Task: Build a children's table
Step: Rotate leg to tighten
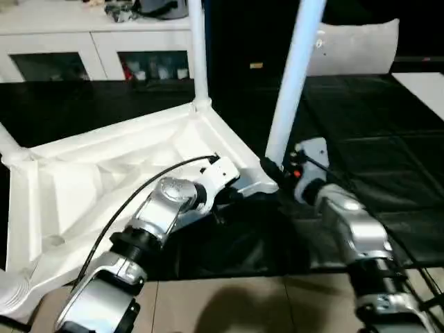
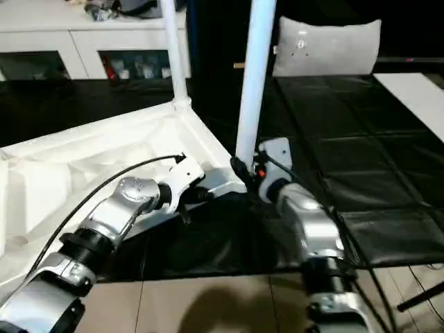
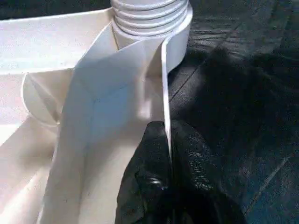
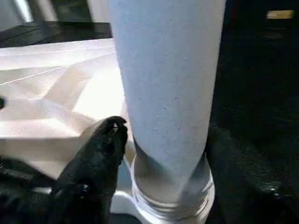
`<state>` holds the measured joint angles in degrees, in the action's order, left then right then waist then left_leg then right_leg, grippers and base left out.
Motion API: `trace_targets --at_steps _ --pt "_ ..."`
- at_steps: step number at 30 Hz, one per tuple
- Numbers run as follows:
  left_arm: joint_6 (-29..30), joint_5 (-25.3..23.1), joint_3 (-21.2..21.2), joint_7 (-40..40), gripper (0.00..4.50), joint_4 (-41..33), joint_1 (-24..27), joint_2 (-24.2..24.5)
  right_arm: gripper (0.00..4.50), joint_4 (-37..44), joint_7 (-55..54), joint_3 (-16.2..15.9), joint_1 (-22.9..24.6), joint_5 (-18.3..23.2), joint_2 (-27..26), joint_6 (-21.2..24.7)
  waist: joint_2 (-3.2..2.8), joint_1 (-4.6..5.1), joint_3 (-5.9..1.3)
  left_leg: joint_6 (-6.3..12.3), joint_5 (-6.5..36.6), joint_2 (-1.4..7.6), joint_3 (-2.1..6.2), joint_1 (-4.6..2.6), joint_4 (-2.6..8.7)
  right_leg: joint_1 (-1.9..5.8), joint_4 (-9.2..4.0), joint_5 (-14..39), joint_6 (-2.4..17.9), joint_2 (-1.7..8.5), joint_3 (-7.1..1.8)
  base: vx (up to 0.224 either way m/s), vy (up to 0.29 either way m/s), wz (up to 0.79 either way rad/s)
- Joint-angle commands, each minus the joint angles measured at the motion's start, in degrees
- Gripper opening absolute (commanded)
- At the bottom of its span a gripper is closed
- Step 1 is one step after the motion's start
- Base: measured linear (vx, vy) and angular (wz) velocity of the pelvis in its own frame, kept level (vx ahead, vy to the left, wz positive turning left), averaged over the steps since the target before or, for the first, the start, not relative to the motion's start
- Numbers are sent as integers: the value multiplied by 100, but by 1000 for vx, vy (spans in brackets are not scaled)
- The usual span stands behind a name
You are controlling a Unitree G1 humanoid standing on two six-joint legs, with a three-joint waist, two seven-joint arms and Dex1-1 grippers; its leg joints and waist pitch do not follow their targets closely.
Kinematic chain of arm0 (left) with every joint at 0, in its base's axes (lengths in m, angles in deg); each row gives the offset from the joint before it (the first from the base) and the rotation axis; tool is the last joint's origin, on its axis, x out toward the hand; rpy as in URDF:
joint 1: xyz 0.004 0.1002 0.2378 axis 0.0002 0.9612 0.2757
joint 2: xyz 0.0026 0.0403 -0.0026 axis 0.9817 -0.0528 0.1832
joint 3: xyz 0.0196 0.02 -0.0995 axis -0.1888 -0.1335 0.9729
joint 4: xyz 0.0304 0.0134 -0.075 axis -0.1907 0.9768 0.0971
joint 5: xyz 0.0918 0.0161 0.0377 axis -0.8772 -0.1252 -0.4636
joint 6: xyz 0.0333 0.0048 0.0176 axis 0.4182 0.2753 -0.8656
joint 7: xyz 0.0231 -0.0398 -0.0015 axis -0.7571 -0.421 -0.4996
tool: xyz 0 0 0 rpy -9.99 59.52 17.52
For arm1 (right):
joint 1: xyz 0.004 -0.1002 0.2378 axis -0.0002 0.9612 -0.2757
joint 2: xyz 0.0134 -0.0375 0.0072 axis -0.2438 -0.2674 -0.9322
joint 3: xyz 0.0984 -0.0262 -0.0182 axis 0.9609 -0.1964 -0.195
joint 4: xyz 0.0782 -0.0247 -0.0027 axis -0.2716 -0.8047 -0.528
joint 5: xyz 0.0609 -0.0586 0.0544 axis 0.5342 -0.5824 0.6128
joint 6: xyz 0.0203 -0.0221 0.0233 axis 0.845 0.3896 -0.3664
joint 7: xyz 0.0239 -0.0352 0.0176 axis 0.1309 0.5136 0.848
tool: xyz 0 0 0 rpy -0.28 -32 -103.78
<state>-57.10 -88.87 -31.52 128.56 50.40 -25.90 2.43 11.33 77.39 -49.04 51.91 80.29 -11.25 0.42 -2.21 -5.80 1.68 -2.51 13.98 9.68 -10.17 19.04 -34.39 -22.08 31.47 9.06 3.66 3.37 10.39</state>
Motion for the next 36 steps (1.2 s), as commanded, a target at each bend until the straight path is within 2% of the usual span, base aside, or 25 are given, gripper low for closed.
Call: trace_targets --at_steps 1,4,5,6,7,12,14,15,16,17,21,25,28,32,34,36 --pt "-371 1 -42 180 0 -5 49 100 313 127 793 -258 151 233 172 13 74 -51 -367 771 -151 425 182 58 319 376 -319 1360 67 730 -491 0 0 0" --pt "-572 13 -94 463 0 10 106 267 347 196 1231 -199 200 343 530 -28 70 -101 -355 742 -58 416 180 64 327 381 -370 1698 -103 706 -461 0 0 0" --pt "-834 19 -178 812 0 12 156 448 353 245 1656 -204 244 350 889 -148 70 -103 -350 731 -18 406 179 63 323 372 -390 1784 -155 692 -446 0 0 0" --pt "-852 21 -191 868 0 9 162 476 360 252 1725 -207 249 355 938 -156 70 -108 -354 722 -3 412 179 53 322 371 -389 1809 -187 693 -450 0 0 0" --pt "-1080 28 -292 1267 0 2 207 666 382 317 2162 -227 281 394 1236 -179 60 -136 -350 730 55 424 176 47 321 358 -395 1889 -257 685 -451 0 0 0" --pt "-1472 12 -461 1834 0 53 223 918 397 409 2938 -372 313 489 1621 -196 61 -168 -341 669 142 409 162 35 325 337 -414 2024 -267 668 -425 0 0 0" --pt "-1753 88 -615 2471 0 -23 244 1115 397 342 3641 -585 267 508 1892 -390 67 -221 -349 702 109 432 158 35 320 334 -405 1988 -260 667 -439 0 0 0" --pt "-1815 113 -654 2643 0 -54 248 1162 382 300 3801 -643 237 503 1945 -453 60 -273 -364 719 74 447 164 24 313 328 -379 1919 -235 682 -451 0 0 0" --pt "-1815 113 -654 2643 0 -54 248 1162 371 300 3801 -643 237 503 1945 -453 63 -274 -358 725 44 464 168 34 321 327 -363 1859 -202 683 -457 0 0 0" --pt "-1933 140 -716 2872 0 -80 242 1221 364 227 4021 -724 182 527 1989 -509 71 -299 -363 711 42 476 169 14 318 313 -355 1817 -135 689 -453 0 0 0" --pt "-2160 134 -858 3284 0 -156 234 1326 320 140 4424 -907 92 522 2007 -550 70 -372 -355 669 59 477 157 14 321 313 -358 1912 -79 701 -463 0 0 0" --pt "-2266 119 -955 3510 0 -250 233 1372 282 111 4695 -1052 30 574 1943 -525 74 -391 -355 616 92 486 165 21 331 324 -358 1970 -79 714 -464 0 0 0" --pt "-2323 142 -1019 3673 0 -306 208 1361 264 94 5107 -1221 -16 690 1900 -477 86 -397 -360 627 94 456 149 30 325 332 -363 2007 -131 704 -463 0 0 0" --pt "-2349 142 -1025 3708 0 -297 200 1346 230 39 5226 -1279 -39 678 1893 -493 75 -426 -361 631 26 489 165 24 325 319 -348 1918 -108 705 -468 0 0 0" --pt "-2374 133 -1026 3715 0 -268 189 1330 204 -53 5296 -1314 -68 650 1878 -526 84 -425 -357 580 87 478 159 12 331 317 -364 2019 -132 703 -458 0 0 0" --pt "-2379 132 -1024 3719 0 -258 186 1327 200 -83 5320 -1325 -79 644 1872 -537 78 -423 -357 563 92 463 154 24 328 324 -367 2059 -154 699 -459 0 0 0"
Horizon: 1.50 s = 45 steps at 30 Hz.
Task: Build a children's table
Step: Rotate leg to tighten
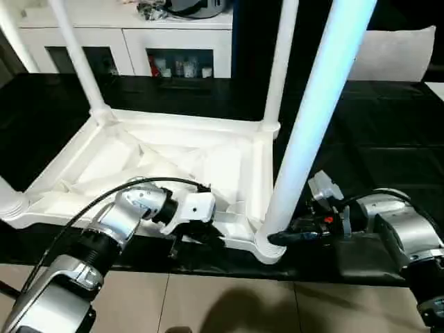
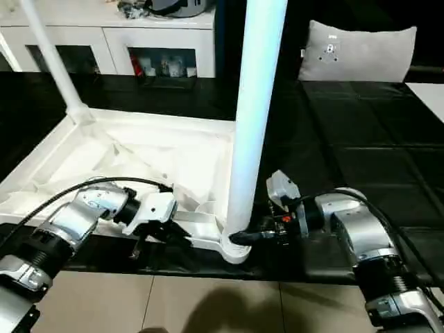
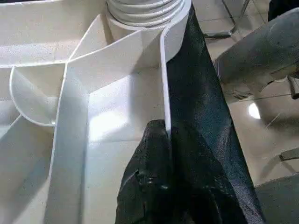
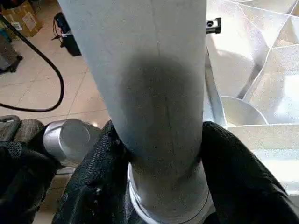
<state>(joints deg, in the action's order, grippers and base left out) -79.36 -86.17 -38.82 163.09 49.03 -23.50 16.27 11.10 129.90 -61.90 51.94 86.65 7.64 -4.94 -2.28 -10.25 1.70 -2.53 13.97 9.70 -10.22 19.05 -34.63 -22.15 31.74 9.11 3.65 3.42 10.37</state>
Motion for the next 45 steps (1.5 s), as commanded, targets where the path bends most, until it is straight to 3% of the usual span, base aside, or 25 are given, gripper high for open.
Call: trace_targets --at_steps 1,5,8,9,11,12,13,14,16,18,20,21,22,23,24,25,26,31,34,37,38,40,43,45 --pt "-45 -92 -252 252 0 -123 -28 -70 200 -13 116 -59 -34 46 -5 70 89 24 -360 562 82 468 166 17 355 330 -396 2046 -177 690 -454 0 0 0" --pt "194 36 -155 220 0 -165 41 -105 196 135 107 -34 87 155 -1 230 84 21 -364 560 71 473 168 13 354 328 -392 2014 -173 689 -454 0 0 0" --pt "573 145 -32 105 0 -241 85 -157 195 248 -33 31 165 227 -52 406 85 20 -363 554 45 490 169 20 357 335 -387 1956 -139 699 -464 0 0 0" --pt "962 156 112 -221 0 -270 96 -232 195 422 -547 79 270 187 -224 637 78 19 -362 550 33 480 169 21 356 333 -388 1957 -131 694 -461 0 0 0" --pt "971 157 115 -228 0 -271 96 -234 195 425 -562 80 272 185 -229 642 90 32 -343 502 91 473 173 8 370 325 -426 2120 -167 696 -444 0 0 0" --pt "1084 165 172 -358 0 -276 96 -273 195 454 -815 92 295 121 -320 676 82 58 -327 460 217 428 148 10 369 321 -462 2345 -223 689 -434 0 0 0" --pt "1478 195 344 -842 0 -373 95 -457 195 369 -1829 190 243 -141 -747 804 86 110 -297 347 364 393 132 -13 373 301 -535 2708 -352 665 -405 0 0 0" --pt "1478 195 344 -842 0 -373 95 -457 195 369 -1829 190 243 -141 -747 804 86 110 -297 347 364 393 132 -13 373 301 -535 2708 -352 665 -405 0 0 0" --pt "1819 179 509 -1423 0 -416 50 -711 195 226 -2865 343 111 -353 -1215 1007 90 293 -268 157 648 319 162 -35 368 327 -701 3222 -687 630 -229 0 0 0" --pt "1955 146 557 -1694 0 -432 31 -852 194 177 -3304 404 55 -435 -1434 1089 70 380 -269 165 744 349 180 -53 368 327 -742 3202 -746 628 -198 0 0 0" --pt "2231 98 635 -2103 0 -466 4 -1084 193 94 -3958 506 -17 -542 -1746 1249 13 495 -284 231 865 450 215 -55 395 367 -743 2944 -680 661 -188 0 0 0" --pt "2331 72 660 -2257 0 -479 -6 -1178 193 51 -4220 549 -44 -587 -1868 1309 -6 569 -293 199 982 546 268 -64 427 389 -705 2699 -551 698 -188 0 0 0" --pt "2578 -7 731 -2719 0 -489 -38 -1450 193 -164 -4996 735 -141 -659 -2231 1425 -18 635 -268 146 1145 577 284 -68 447 388 -708 2617 -455 716 -185 0 0 0" --pt "2659 -47 751 -2895 0 -498 -48 -1549 193 -246 -5256 799 -174 -687 -2356 1428 -15 655 -281 95 1175 551 280 -94 434 381 -709 2617 -410 730 -183 0 0 0" --pt "2703 -100 762 -3084 0 -494 -60 -1651 193 -345 -5466 847 -208 -717 -2465 1348 11 696 -271 77 1147 452 237 -111 405 360 -735 2707 -380 746 -194 0 0 0" --pt "2767 -158 772 -3256 0 -517 -62 -1737 228 -399 -5650 896 -229 -767 -2570 1283 19 704 -266 139 1059 379 217 -87 392 386 -758 2836 -430 738 -179 0 0 0" --pt "2790 -211 774 -3455 0 -525 -63 -1859 249 -482 -5792 970 -260 -754 -2702 1105 -10 710 -279 185 949 388 213 -81 401 377 -749 2761 -434 732 -201 0 0 0" --pt "2708 -326 726 -3715 0 -544 -55 -1980 302 -340 -5564 1057 -163 -600 -2771 869 4 674 -316 365 607 446 230 -37 421 391 -598 2111 -199 742 -308 0 0 0" --pt "2547 -389 757 -3656 0 -531 -50 -1834 322 -156 -5207 1107 -13 -532 -2506 794 -3 621 -329 447 402 444 223 -8 405 400 -548 1943 -126 755 -343 0 0 0" --pt "2448 -411 756 -3473 0 -497 -43 -1659 355 -44 -4815 1148 94 -453 -2197 743 -2 560 -378 627 -36 480 245 42 379 414 -421 1394 -21 751 -368 0 0 0" --pt "2271 -439 704 -3224 0 -412 -27 -1443 360 120 -4255 1183 212 -316 -1816 726 -7 511 -401 700 -190 468 248 66 348 418 -369 1177 -8 745 -378 0 0 0" --pt "2178 -432 675 -3071 0 -368 -15 -1325 381 210 -3946 1207 266 -241 -1599 711 4 449 -400 840 -303 467 227 88 326 397 -321 931 -3 736 -393 0 0 0" --pt "1768 -341 525 -2367 0 -402 76 -1013 403 330 -3342 1308 305 -103 -1099 707 -3 365 -374 756 -82 414 194 80 337 407 -414 1482 -171 699 -342 0 0 0" --pt "1530 -355 405 -2015 0 -380 101 -834 414 354 -2991 1259 309 -153 -797 579 -14 353 -366 748 -39 427 194 73 341 396 -425 1563 -224 691 -344 0 0 0"
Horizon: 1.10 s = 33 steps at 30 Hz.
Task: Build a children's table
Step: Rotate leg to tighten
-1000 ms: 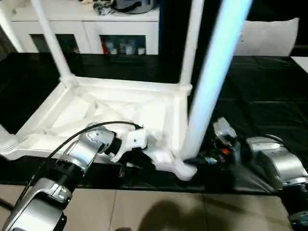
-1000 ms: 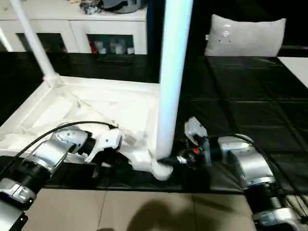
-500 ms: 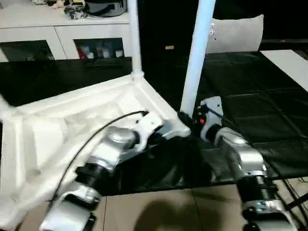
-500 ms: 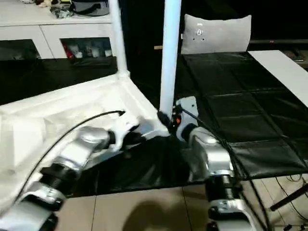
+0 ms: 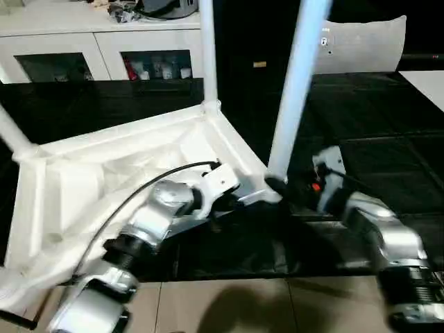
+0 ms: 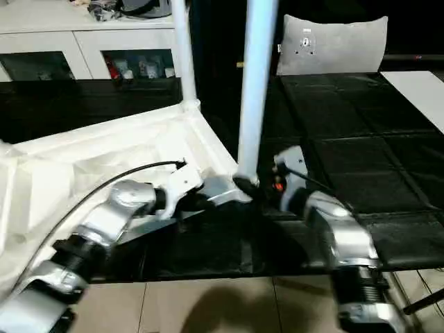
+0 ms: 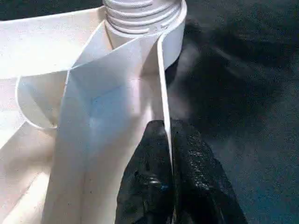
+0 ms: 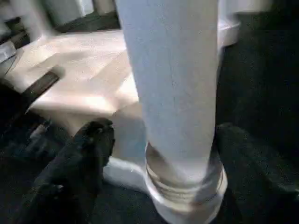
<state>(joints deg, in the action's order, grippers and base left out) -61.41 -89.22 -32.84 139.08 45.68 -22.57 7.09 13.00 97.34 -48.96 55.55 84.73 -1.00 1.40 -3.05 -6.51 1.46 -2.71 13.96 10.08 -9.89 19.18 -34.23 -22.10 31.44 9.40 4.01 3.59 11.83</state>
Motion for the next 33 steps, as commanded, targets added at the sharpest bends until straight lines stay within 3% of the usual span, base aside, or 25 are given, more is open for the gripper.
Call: trace_targets --at_steps 1,4,7,11,17,23,24,33 --pt "-476 -49 -268 596 0 -40 18 173 428 158 372 -92 -63 -44 193 -154 77 -43 -341 709 26 398 160 48 303 379 -407 1647 -371 657 -483 0 0 0" --pt "-644 -98 -451 1019 0 -28 -5 383 447 217 1049 -330 -42 -69 585 -305 72 -84 -329 637 114 404 154 18 316 356 -424 1803 -386 650 -467 0 0 0" --pt "-870 -122 -551 1267 0 27 -47 496 447 287 1572 -485 -19 -25 818 -385 79 -163 -354 694 52 429 158 14 301 358 -388 1628 -352 658 -480 0 0 0" --pt "-1280 -24 -732 1962 0 44 -125 709 412 254 2547 -765 -121 149 1095 -376 105 -229 -361 767 -39 461 169 34 300 362 -329 1400 -251 672 -493 0 0 0" --pt "-1501 141 -876 2626 0 -138 -120 806 352 110 2991 -1092 -289 185 1025 -426 115 -262 -353 667 28 451 150 16 309 351 -372 1717 -263 672 -487 0 0 0" --pt "-1595 148 -939 2748 0 -151 -123 817 316 18 3222 -1221 -347 175 934 -461 114 -296 -362 625 -29 469 161 23 309 358 -339 1601 -218 690 -502 0 0 0" --pt "-1595 148 -939 2748 0 -151 -123 817 293 18 3222 -1221 -347 175 934 -461 119 -295 -361 627 -45 467 160 28 306 359 -337 1590 -229 684 -498 0 0 0" --pt "-1416 315 -806 2782 0 -110 -43 781 218 177 3355 -1289 -196 348 894 -143 117 -307 -359 602 -29 456 152 23 308 358 -361 1674 -302 679 -492 0 0 0"
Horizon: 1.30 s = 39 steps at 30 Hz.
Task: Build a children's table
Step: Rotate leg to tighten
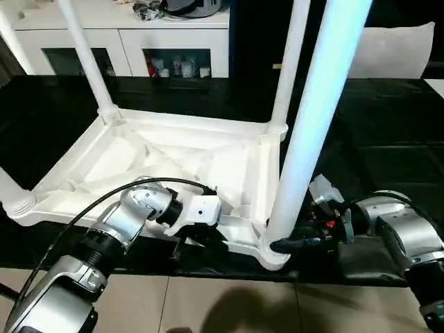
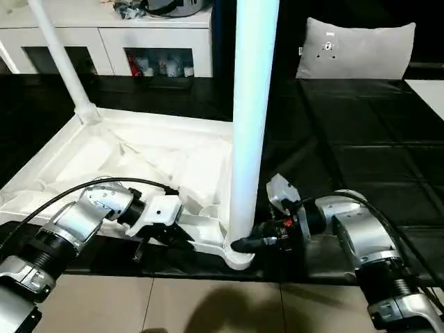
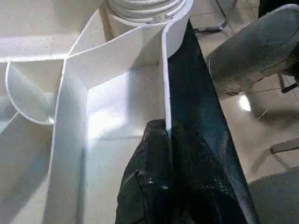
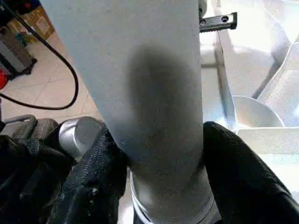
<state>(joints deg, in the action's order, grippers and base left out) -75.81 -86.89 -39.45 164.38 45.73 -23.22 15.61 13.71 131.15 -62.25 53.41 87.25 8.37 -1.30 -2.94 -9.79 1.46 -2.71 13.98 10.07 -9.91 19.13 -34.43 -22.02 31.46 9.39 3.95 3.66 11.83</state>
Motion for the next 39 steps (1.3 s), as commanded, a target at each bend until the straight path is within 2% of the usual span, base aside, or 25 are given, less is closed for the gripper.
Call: trace_targets --at_steps 1,4,5,6,7,8,10,11,12,13,14,16,17,18,19,20,21,23,26,29,31,33,36,38,39 --pt "231 130 -48 92 0 -120 32 -127 213 189 -153 84 67 139 -87 253 124 24 -359 586 -35 452 150 33 329 358 -361 1702 -310 672 -494 0 0 0" --pt "564 175 105 -212 0 -115 27 -228 209 278 -501 172 110 146 -198 437 134 36 -344 553 -31 453 149 29 338 351 -384 1781 -354 671 -489 0 0 0" --pt "864 198 268 -569 0 -83 -3 -350 209 261 -1026 257 77 59 -411 566 135 51 -338 508 17 416 134 33 337 354 -410 1920 -403 663 -475 0 0 0" --pt "923 202 295 -629 0 -79 -9 -371 208 252 -1127 271 69 36 -453 582 148 77 -317 433 80 404 132 15 346 334 -452 2115 -442 653 -452 0 0 0" --pt "1118 210 384 -828 0 -75 -27 -442 207 217 -1507 318 35 -46 -605 632 148 77 -317 433 80 404 132 15 346 334 -452 2115 -442 653 -452 0 0 0" --pt "1236 214 436 -942 0 -75 -38 -484 207 194 -1743 344 13 -98 -697 660 150 122 -301 328 201 354 123 8 354 336 -509 2407 -554 641 -425 0 0 0" --pt "1643 233 575 -1339 0 -165 -57 -658 205 43 -2728 472 -128 -290 -1077 953 166 213 -298 305 298 326 120 31 349 357 -536 2504 -689 619 -401 0 0 0" --pt "1791 243 630 -1504 0 -222 -59 -740 203 9 -3107 522 -173 -373 -1239 1060 122 293 -295 243 296 362 164 35 366 362 -543 2461 -665 628 -373 0 0 0" --pt "1948 239 688 -1703 0 -270 -65 -836 203 -43 -3511 598 -225 -442 -1421 1163 120 398 -299 193 355 359 183 51 355 380 -566 2437 -693 625 -348 0 0 0" --pt "2081 228 761 -1986 0 -320 -66 -995 203 -152 -4127 768 -323 -507 -1718 1228 112 433 -301 178 367 346 182 36 351 366 -575 2420 -682 633 -354 0 0 0" --pt "2146 211 797 -2152 0 -349 -61 -1087 203 -221 -4495 892 -386 -521 -1893 1264 100 523 -303 181 396 324 183 61 345 381 -575 2386 -647 635 -348 0 0 0" --pt "2260 150 822 -2378 0 -390 -53 -1195 203 -285 -4948 1040 -454 -556 -2086 1340 100 606 -320 252 334 301 177 63 340 388 -559 2233 -580 633 -369 0 0 0" --pt "2387 52 830 -2690 0 -411 -51 -1345 203 -359 -5381 1114 -500 -672 -2259 1236 64 630 -330 320 237 326 188 75 343 397 -522 2052 -512 642 -401 0 0 0" --pt "2422 25 837 -2816 0 -414 -49 -1413 203 -391 -5524 1129 -510 -715 -2327 1135 70 645 -336 351 174 335 190 78 339 386 -507 1951 -469 634 -405 0 0 0" --pt "2518 -11 892 -3085 0 -414 -61 -1566 203 -421 -5686 1262 -517 -635 -2505 1019 84 649 -351 429 31 353 188 74 331 379 -461 1721 -333 661 -441 0 0 0" --pt "2546 -27 911 -3159 0 -410 -68 -1607 258 -400 -5700 1284 -508 -616 -2540 1023 84 649 -351 429 31 353 188 74 331 379 -461 1721 -333 661 -441 0 0 0" --pt "2538 -46 917 -3212 0 -401 -74 -1636 271 -359 -5668 1269 -477 -617 -2558 942 82 633 -373 508 -137 373 205 97 331 410 -409 1473 -264 670 -455 0 0 0" --pt "2508 -109 895 -3256 0 -397 -85 -1641 271 -239 -5558 1206 -387 -663 -2547 857 81 608 -378 696 -378 417 218 108 315 396 -329 1046 -112 689 -488 0 0 0" --pt "2311 -160 870 -3112 0 -348 -90 -1474 313 -131 -5120 1174 -221 -640 -2297 621 76 539 -380 768 -389 424 199 90 303 391 -307 958 -30 707 -504 0 0 0" --pt "2232 -166 845 -3041 0 -316 -94 -1344 322 -75 -4749 1167 -147 -544 -2058 463 72 508 -368 783 -342 454 207 78 317 387 -306 1008 0 710 -507 0 0 0" --pt "1972 -159 781 -2760 0 -296 -70 -1154 356 54 -4102 1176 -48 -355 -1685 426 83 447 -362 776 -233 422 183 73 311 392 -329 1168 -59 695 -509 0 0 0" --pt "1840 -162 744 -2587 0 -278 -61 -1050 362 86 -3882 1195 -30 -320 -1501 411 85 399 -362 779 -212 430 179 69 312 391 -335 1233 -117 694 -509 0 0 0" --pt "1425 -197 610 -2104 0 -182 -48 -786 400 94 -3168 1093 33 -312 -1004 284 87 353 -363 771 -211 443 181 63 305 376 -326 1248 -164 677 -504 0 0 0" --pt "1283 -197 562 -1966 0 -174 -39 -724 409 114 -2959 1048 64 -308 -896 240 84 282 -366 747 -191 444 176 52 298 363 -328 1292 -189 678 -504 0 0 0" --pt "1105 -174 456 -1638 0 -193 -16 -578 418 154 -2524 966 107 -268 -654 214 83 272 -364 750 -177 445 174 56 300 361 -324 1302 -188 678 -498 0 0 0"
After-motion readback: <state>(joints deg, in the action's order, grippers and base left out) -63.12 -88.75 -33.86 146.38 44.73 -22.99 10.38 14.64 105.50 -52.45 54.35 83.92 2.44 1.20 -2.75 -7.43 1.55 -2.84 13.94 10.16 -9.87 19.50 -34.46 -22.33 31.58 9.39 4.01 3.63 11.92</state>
